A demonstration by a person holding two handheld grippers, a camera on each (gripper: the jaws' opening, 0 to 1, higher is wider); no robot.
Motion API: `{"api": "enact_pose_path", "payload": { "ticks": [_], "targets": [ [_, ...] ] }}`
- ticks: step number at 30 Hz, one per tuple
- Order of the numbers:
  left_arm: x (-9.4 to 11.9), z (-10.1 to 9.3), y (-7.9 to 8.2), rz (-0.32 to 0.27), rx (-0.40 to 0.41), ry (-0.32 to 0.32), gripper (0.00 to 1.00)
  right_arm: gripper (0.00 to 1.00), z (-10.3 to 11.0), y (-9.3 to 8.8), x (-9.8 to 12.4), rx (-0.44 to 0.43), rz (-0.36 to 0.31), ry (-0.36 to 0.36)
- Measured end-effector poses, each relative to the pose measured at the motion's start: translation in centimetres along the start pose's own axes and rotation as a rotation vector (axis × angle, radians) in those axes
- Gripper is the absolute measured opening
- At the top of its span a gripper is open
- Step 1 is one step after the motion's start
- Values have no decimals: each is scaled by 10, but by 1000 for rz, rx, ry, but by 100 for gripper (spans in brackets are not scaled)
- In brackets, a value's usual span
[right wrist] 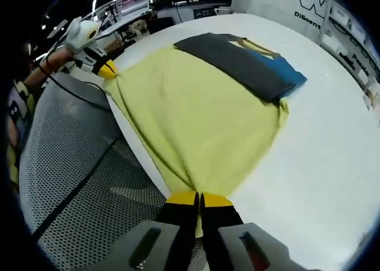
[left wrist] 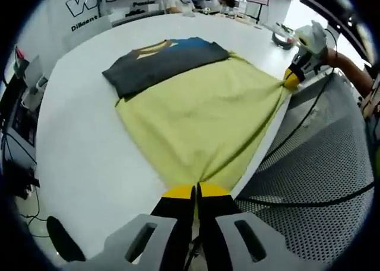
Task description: Fold the garment on the visible template until the final outline fits inside the template.
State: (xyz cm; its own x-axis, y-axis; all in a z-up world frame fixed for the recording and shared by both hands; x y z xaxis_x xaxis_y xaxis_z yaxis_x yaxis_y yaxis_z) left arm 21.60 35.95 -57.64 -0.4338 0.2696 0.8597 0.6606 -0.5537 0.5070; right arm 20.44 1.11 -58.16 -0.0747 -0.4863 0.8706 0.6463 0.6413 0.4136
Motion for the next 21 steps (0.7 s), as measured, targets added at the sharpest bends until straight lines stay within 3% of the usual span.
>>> {"api": "enact_pose_path", "payload": {
  "ticks": [2, 6, 13, 16, 21],
  "targets": [
    [6, 0, 1, 11, -6, -4, 0, 0, 4, 2, 5, -3, 1, 14],
    [20, -3, -1, 54, 87, -49, 0, 0, 12, 3, 15, -35, -1, 36],
    [37, -10, -7, 123, 139, -77, 0, 0, 28, 6, 32, -77, 31, 73],
    [47, -11, -6, 133, 151, -83, 0, 0, 34, 12, 43, -53, 42, 71],
    [59, -8, -1, 120, 162, -57, 0, 0, 36, 24, 58, -50, -2, 66]
  ]
}}
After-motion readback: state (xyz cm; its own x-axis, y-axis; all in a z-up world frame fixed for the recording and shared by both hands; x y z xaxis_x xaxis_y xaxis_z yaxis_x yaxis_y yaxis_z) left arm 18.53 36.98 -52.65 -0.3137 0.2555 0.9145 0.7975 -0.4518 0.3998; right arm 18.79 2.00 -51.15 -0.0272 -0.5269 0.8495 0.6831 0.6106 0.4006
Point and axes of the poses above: the point that each gripper's makers call its tool centre point, and the gripper's own axes: x roughly backward along the fingers, z roughly to its left, y roughly out of its top, the point moved 5 cm from there along x, roughly backward along the fingers, and after that the axes turned 10 degrees about y, right-handed, at the moved point
